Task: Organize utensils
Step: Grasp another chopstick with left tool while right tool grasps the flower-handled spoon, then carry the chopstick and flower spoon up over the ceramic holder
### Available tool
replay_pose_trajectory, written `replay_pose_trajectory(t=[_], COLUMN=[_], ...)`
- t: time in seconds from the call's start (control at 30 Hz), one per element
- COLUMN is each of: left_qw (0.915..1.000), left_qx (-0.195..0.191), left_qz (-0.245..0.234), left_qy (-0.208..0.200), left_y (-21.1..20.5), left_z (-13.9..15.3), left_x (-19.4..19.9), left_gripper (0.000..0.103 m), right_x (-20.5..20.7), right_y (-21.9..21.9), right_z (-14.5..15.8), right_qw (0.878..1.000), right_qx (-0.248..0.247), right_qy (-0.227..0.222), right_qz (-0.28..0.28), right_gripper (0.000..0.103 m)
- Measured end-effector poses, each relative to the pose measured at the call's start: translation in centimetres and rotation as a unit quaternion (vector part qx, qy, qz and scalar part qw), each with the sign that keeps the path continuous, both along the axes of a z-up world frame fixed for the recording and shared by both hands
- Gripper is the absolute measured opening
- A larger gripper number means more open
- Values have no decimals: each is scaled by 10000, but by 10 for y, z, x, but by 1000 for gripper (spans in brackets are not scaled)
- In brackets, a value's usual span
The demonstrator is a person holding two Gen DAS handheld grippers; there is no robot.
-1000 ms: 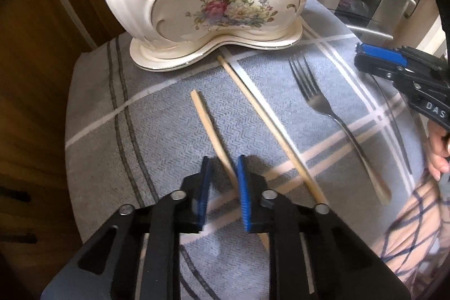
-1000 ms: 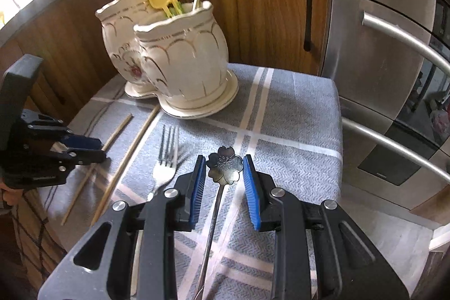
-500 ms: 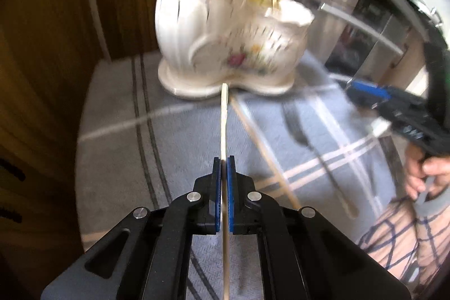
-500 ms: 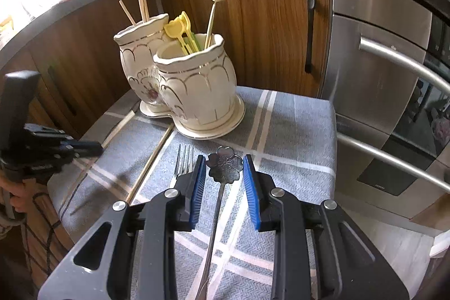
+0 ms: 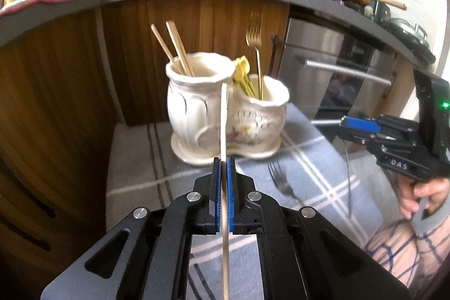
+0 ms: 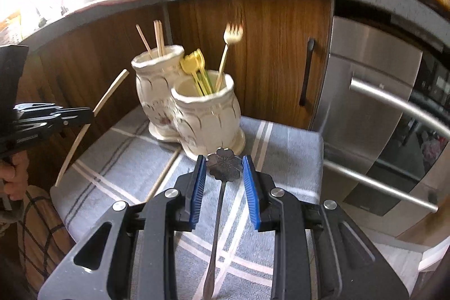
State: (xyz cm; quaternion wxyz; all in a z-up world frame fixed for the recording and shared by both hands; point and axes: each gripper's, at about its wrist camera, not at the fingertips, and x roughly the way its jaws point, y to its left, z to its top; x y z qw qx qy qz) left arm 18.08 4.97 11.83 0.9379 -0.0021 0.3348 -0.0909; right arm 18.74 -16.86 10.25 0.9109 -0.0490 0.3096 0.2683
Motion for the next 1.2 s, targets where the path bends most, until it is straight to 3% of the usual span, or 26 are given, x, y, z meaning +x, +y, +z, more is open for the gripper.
replay_pose_trajectory(t=[0.03, 0.1, 0.17, 0.47, 0.73, 0.93, 1.2], left_qw=[10000, 9999, 9998, 9995, 9980, 9926, 9792], left_qx=[-17, -52, -99, -161, -365, -464, -653], left_qz=[3, 33, 57, 87, 74, 17, 153], left_qy=[-54, -128, -183, -247, -509, -1119, -1915], left_y=[0, 1, 2, 5, 10, 8, 10], left_z=[2, 7, 11, 17, 28, 50, 80], left_x=[0, 0, 1, -1, -2, 6, 45], left_gripper=[4, 4, 4, 4, 4, 4, 4], right_x=[-2, -5, -6, -7, -11, -5, 26], right_y=[0, 2, 2, 6, 4, 5, 18], right_z=[4, 10, 16, 10, 34, 72, 118], right_qw=[10000, 9999, 9998, 9998, 9981, 9944, 9881], right_qx=[3, -41, 16, -35, -161, -231, -349], right_qy=[-66, -143, -203, -175, -587, -1023, -1466], right_qz=[6, -19, -34, 84, 11, -119, -307], right_gripper=[26, 7, 3, 1, 1, 1, 1])
